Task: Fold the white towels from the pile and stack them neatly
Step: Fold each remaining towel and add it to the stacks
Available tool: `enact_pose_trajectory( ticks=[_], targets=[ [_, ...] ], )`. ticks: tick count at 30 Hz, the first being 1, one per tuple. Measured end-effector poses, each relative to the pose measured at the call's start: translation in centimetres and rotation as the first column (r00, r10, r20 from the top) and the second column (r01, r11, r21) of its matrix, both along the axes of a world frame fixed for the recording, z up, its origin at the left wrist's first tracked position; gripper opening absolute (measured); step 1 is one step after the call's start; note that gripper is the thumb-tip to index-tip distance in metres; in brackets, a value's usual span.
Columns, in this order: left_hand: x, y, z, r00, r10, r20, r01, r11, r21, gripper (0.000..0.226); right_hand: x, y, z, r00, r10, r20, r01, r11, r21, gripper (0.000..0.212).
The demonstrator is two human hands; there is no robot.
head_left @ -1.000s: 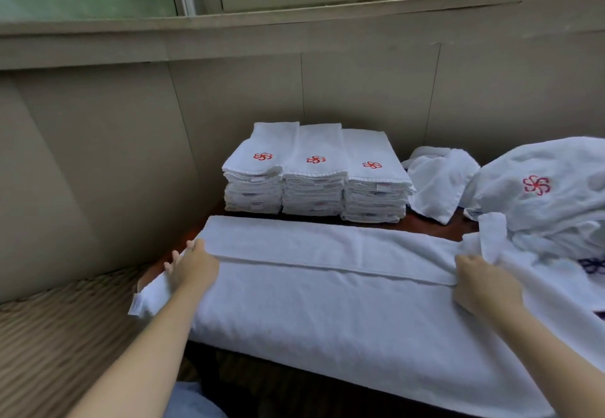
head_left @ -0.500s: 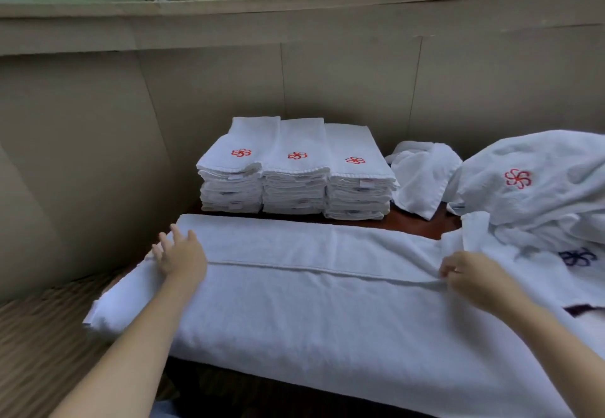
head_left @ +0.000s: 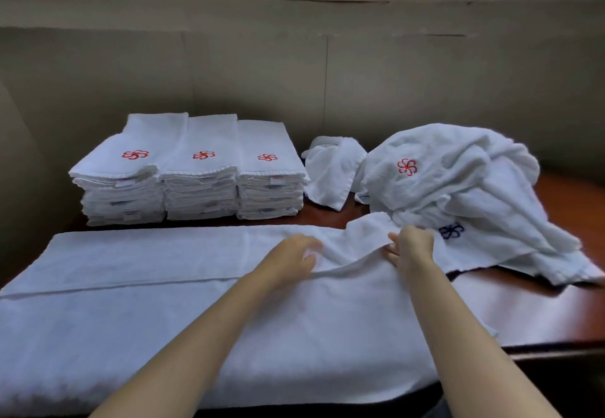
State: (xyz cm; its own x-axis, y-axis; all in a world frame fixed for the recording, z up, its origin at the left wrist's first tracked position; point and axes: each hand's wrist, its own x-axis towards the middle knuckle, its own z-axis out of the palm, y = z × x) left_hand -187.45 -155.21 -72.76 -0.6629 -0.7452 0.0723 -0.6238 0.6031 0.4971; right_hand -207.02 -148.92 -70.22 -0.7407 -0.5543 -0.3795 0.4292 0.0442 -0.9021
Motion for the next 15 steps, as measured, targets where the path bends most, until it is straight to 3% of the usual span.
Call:
enact_pose_trajectory(
  ticks=[3, 7, 11, 13, 15],
  targets=[
    [-4.9, 0.7, 0.0, 0.995, -0.082, -0.054, 0.077, 0.993, -0.091, 0.054, -0.7, 0.7, 0.4, 0.997, 0.04, 0.066, -0.041, 0.999, 0.014, 0.051],
    [-11.2, 0.8, -0.2, 0.993, -0.095, 0.071, 0.11, 0.959, -0.26, 0.07, -2.2, 0.7, 0.7, 0.998, 0.037, 0.056, -0.039, 0.999, 0.024, 0.045],
    [-15.4, -0.2, 0.3, 0.983, 0.128, 0.13, -0.043, 0.854, -0.519, 0.038, -3.9, 1.0, 1.2, 0.994, 0.106, -0.003, -0.105, 0.988, 0.117, 0.031],
    [-16.2, -1.3, 1.2, 0.979, 0.204, 0.011, -0.178, 0.875, -0.449, 0.027, -4.4, 1.3, 1.3, 0.967, 0.253, -0.028, -0.244, 0.954, 0.173, 0.025],
    [-16.3, -2.5, 2.8, 0.94, 0.276, -0.199, -0.32, 0.916, -0.243, 0.034, -4.6, 1.6, 1.2, 0.928, 0.372, -0.019, -0.36, 0.908, 0.213, 0.022]
  ],
)
